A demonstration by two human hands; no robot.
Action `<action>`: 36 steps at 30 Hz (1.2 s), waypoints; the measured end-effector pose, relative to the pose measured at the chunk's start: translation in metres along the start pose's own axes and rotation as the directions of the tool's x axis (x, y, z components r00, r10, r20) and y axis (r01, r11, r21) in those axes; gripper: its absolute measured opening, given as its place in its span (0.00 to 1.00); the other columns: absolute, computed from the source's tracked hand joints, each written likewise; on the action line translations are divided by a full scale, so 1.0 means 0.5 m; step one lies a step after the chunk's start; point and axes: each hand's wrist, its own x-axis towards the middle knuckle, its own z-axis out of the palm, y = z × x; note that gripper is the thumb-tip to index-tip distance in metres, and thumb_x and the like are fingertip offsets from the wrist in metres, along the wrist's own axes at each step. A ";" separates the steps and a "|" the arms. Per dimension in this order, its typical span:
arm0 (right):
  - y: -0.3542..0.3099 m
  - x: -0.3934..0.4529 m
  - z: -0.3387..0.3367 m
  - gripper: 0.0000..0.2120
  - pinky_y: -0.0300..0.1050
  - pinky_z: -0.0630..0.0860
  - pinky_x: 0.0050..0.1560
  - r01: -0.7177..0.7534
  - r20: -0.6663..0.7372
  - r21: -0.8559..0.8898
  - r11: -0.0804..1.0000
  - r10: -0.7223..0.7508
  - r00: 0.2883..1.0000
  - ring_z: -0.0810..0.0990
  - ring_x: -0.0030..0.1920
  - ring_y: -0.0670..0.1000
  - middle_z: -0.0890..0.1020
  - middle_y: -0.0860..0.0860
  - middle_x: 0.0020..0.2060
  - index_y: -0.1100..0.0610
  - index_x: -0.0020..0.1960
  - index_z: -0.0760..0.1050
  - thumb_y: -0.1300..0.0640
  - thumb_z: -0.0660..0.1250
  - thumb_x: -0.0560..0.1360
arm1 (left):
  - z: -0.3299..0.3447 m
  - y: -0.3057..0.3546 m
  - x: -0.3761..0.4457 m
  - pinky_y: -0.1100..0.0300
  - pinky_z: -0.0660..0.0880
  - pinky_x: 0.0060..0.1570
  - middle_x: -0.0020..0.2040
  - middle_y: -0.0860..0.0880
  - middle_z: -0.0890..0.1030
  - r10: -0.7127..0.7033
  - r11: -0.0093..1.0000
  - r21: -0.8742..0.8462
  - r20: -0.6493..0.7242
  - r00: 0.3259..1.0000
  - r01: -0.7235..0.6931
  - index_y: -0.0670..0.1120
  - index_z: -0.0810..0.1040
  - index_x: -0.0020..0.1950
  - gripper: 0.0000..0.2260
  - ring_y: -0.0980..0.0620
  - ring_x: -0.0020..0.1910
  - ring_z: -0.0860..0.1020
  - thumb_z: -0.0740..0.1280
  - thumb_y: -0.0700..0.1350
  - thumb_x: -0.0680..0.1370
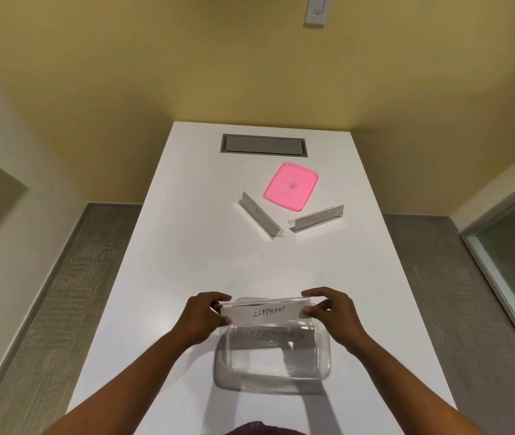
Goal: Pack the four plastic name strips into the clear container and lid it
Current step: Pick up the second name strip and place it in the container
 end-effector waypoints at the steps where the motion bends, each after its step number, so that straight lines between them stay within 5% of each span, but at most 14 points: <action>1: 0.008 -0.008 -0.003 0.14 0.44 0.76 0.48 0.007 0.001 -0.007 1.000 -0.007 1.000 0.85 0.41 0.54 0.88 0.51 0.34 0.44 0.52 0.85 0.59 0.79 0.71 | 0.010 -0.003 -0.004 0.69 0.73 0.43 0.42 0.52 0.82 0.006 0.999 0.035 0.012 1.000 -0.006 0.51 0.83 0.59 0.22 0.57 0.39 0.80 0.81 0.41 0.67; 4: 0.031 -0.029 -0.010 0.14 0.48 0.76 0.47 0.012 -0.005 -0.047 0.999 -0.012 1.000 0.84 0.41 0.59 0.87 0.52 0.33 0.45 0.51 0.85 0.60 0.80 0.70 | 0.037 -0.011 -0.020 0.64 0.74 0.48 0.46 0.51 0.81 0.018 0.991 0.135 0.002 1.000 -0.018 0.50 0.83 0.61 0.22 0.54 0.44 0.79 0.80 0.43 0.67; 9: 0.063 -0.043 -0.010 0.15 0.43 0.79 0.46 0.033 -0.025 -0.211 0.977 -0.039 0.999 0.83 0.42 0.43 0.87 0.39 0.44 0.41 0.48 0.85 0.57 0.82 0.67 | 0.059 -0.011 -0.046 0.57 0.73 0.53 0.51 0.55 0.72 0.154 0.930 0.346 -0.050 0.987 -0.128 0.56 0.82 0.59 0.20 0.52 0.55 0.70 0.78 0.53 0.68; 12: 0.085 -0.054 -0.007 0.16 0.45 0.80 0.49 0.055 -0.042 -0.363 0.930 -0.076 0.996 0.81 0.48 0.41 0.84 0.42 0.47 0.37 0.51 0.83 0.51 0.82 0.67 | 0.065 -0.012 -0.055 0.55 0.70 0.61 0.61 0.56 0.72 0.210 0.906 0.388 -0.065 0.976 -0.169 0.58 0.83 0.57 0.19 0.51 0.66 0.66 0.78 0.56 0.67; 17: 0.113 -0.070 -0.002 0.20 0.40 0.76 0.49 0.087 0.003 -0.543 0.835 -0.102 0.995 0.78 0.48 0.42 0.76 0.41 0.46 0.32 0.56 0.80 0.47 0.80 0.69 | 0.086 -0.031 -0.062 0.42 0.48 0.77 0.79 0.55 0.60 0.246 0.844 0.489 0.011 0.969 -0.219 0.60 0.82 0.58 0.18 0.43 0.80 0.47 0.75 0.60 0.69; 22: 0.116 -0.060 0.029 0.19 0.42 0.75 0.51 0.209 0.147 -0.756 0.620 -0.150 0.978 0.79 0.55 0.50 0.79 0.45 0.52 0.40 0.62 0.81 0.50 0.76 0.71 | 0.117 -0.041 -0.067 0.33 0.32 0.73 0.81 0.58 0.45 0.231 0.765 0.611 0.031 0.972 -0.202 0.60 0.82 0.59 0.16 0.46 0.78 0.30 0.72 0.59 0.72; 26: 0.119 -0.038 0.046 0.19 0.48 0.74 0.53 0.360 0.340 -0.847 0.391 -0.124 0.932 0.75 0.62 0.52 0.86 0.45 0.55 0.46 0.64 0.81 0.49 0.73 0.74 | 0.131 -0.026 -0.064 0.28 0.31 0.70 0.81 0.54 0.38 0.213 0.622 0.762 0.058 0.975 -0.181 0.57 0.83 0.51 0.10 0.44 0.77 0.28 0.72 0.50 0.71; 30: 0.118 -0.025 0.059 0.16 0.49 0.71 0.52 0.393 0.392 -0.870 0.298 -0.065 0.918 0.75 0.61 0.54 0.88 0.49 0.52 0.50 0.61 0.81 0.52 0.73 0.73 | 0.140 -0.017 -0.057 0.28 0.31 0.70 0.82 0.50 0.41 0.226 0.497 0.839 0.123 0.966 -0.223 0.52 0.80 0.38 0.04 0.43 0.77 0.28 0.72 0.43 0.69; 36: 0.129 -0.030 0.080 0.14 0.51 0.67 0.57 0.398 0.402 -0.892 0.216 -0.027 0.915 0.77 0.52 0.56 0.84 0.54 0.47 0.50 0.52 0.83 0.49 0.75 0.68 | 0.145 -0.011 -0.044 0.28 0.29 0.69 0.82 0.49 0.40 0.202 0.464 0.848 0.179 0.963 -0.255 0.53 0.81 0.42 0.08 0.42 0.77 0.27 0.67 0.39 0.71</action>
